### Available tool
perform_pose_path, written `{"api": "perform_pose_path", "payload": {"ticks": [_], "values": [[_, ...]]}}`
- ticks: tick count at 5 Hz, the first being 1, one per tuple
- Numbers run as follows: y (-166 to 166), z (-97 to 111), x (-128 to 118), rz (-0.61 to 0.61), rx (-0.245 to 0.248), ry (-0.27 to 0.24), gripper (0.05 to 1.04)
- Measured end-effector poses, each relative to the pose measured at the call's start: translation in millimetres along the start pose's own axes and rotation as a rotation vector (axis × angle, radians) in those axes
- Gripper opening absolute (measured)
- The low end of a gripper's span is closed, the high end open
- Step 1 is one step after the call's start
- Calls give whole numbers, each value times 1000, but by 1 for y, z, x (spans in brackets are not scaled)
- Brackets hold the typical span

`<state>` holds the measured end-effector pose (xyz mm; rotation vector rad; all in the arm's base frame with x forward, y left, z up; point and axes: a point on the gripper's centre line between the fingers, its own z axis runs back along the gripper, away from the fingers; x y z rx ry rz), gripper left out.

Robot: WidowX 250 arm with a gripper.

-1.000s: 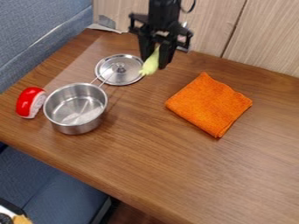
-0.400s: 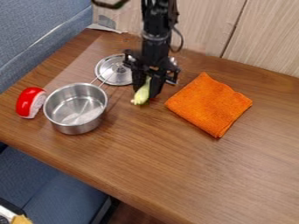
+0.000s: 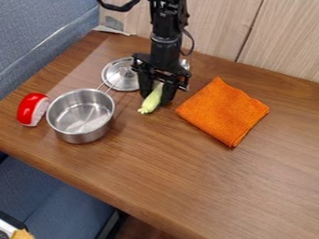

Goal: Move the yellow spoon to the middle side of the table

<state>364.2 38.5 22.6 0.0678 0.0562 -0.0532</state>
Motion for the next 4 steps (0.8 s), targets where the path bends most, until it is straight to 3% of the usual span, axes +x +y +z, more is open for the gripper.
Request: {"api": "perform_pose_path", "payload": {"ticks": [1, 3, 4], "values": [[2, 0, 1, 31, 17, -4, 1004], [-4, 9, 2, -10, 17, -20, 1000], [-7, 36, 7, -32, 21, -79, 1000]]}}
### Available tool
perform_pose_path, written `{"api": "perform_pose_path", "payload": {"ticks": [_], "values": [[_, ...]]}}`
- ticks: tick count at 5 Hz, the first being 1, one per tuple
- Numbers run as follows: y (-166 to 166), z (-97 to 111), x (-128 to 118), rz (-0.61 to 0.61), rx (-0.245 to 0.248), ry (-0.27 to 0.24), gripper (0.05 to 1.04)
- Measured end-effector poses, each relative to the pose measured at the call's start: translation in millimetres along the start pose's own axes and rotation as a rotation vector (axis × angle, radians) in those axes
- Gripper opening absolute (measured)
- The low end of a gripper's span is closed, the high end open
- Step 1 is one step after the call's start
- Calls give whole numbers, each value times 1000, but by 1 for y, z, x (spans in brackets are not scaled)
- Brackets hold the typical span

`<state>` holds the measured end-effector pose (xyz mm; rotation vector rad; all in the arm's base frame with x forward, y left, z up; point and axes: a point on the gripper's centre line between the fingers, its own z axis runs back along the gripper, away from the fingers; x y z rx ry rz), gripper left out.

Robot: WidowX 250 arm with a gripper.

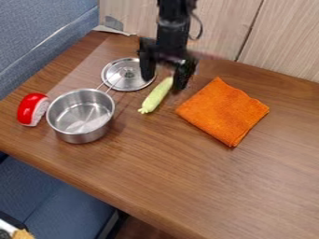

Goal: Move the yellow spoon to the middle side of the table

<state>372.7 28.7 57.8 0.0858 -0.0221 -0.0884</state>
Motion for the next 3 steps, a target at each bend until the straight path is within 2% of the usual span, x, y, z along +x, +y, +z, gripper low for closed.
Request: {"api": "perform_pose_path", "payload": {"ticks": [1, 2, 3], "values": [[2, 32, 7, 9, 15, -73, 1000], [1, 54, 9, 1, 6, -131, 1000], [1, 54, 8, -1, 6, -132, 1000]]}}
